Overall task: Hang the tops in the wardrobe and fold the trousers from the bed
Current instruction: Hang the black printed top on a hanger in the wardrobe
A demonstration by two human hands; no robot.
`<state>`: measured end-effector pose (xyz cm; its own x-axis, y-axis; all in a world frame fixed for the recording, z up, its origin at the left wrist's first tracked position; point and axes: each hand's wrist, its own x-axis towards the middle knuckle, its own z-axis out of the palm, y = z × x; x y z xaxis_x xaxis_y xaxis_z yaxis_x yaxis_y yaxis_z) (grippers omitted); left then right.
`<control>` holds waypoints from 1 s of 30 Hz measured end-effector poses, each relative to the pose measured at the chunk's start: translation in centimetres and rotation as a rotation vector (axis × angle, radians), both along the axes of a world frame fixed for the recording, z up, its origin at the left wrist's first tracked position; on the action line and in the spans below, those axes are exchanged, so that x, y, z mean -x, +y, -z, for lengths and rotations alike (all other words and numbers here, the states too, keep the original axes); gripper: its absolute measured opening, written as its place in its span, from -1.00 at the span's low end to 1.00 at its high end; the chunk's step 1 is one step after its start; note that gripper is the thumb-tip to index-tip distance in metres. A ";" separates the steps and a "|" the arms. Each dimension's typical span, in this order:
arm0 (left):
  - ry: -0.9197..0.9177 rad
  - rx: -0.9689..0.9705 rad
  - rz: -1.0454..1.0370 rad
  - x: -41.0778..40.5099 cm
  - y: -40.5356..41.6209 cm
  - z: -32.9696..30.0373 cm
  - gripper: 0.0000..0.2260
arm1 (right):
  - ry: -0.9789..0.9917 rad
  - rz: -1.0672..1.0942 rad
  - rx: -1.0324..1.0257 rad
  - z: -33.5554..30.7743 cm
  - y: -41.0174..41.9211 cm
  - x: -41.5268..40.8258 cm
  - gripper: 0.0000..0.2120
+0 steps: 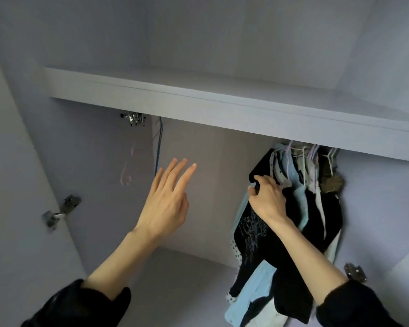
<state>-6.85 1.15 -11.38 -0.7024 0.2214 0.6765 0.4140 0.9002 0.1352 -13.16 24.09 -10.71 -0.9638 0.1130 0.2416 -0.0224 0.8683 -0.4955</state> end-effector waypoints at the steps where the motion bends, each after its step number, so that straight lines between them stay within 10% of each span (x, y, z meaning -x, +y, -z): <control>1: -0.031 -0.031 -0.012 -1.5 -1.0 0.5 -0.42 | -0.002 -0.072 0.029 0.1 -1.6 -1.1 -0.61; 15: -0.353 -0.274 -0.620 -36.6 -19.0 10.0 -0.63 | -0.281 -0.999 0.124 6.2 -28.5 -27.4 -0.75; 30: -0.221 -0.791 -1.365 -63.0 -36.5 16.4 -0.64 | -0.582 -1.752 0.048 13.2 -59.7 -50.0 -0.74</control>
